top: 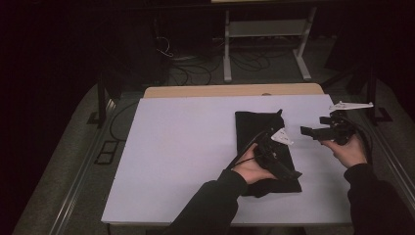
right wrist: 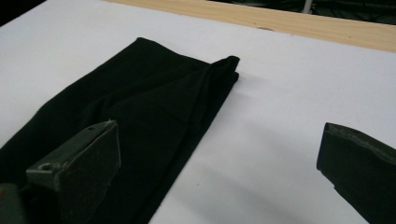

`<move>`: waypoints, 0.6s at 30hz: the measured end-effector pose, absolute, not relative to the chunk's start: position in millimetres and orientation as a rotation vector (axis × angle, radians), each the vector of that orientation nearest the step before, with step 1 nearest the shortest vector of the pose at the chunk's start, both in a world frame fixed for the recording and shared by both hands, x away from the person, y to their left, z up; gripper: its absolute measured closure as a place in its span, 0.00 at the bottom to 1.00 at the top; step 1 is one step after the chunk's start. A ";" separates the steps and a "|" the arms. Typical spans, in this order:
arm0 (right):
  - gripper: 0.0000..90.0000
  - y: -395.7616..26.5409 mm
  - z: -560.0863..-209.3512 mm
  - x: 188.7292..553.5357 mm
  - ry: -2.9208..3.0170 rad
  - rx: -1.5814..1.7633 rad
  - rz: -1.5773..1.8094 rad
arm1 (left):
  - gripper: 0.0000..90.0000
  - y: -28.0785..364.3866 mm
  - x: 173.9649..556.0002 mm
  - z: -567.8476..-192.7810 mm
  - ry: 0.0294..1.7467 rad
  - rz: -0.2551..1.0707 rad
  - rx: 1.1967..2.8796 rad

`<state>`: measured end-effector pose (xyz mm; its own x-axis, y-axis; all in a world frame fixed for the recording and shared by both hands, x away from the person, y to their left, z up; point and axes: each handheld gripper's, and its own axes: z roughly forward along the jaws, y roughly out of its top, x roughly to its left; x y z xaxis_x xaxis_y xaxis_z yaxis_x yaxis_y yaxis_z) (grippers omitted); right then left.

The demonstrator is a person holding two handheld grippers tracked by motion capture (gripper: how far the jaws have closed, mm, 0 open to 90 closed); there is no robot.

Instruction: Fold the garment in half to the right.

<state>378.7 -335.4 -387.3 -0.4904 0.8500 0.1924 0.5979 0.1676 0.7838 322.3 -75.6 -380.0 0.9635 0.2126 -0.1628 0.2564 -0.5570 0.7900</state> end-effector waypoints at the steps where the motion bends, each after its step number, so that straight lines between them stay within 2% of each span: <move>1: 0.00 -334.6 -386.9 377.1 2.158 1.386 1.231 | 0.00 -73.5 322.2 -379.0 0.326 -0.047 2.176; 18: 0.00 -333.3 -381.6 354.4 2.150 1.341 1.236 | 0.00 -34.2 325.1 -367.7 0.358 0.026 2.152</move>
<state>354.4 -333.3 -381.6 -0.5077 0.8456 0.1650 0.5679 0.1844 0.8022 325.1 -34.2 -367.7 0.9574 0.2643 -0.1162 0.2451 -0.5315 0.8108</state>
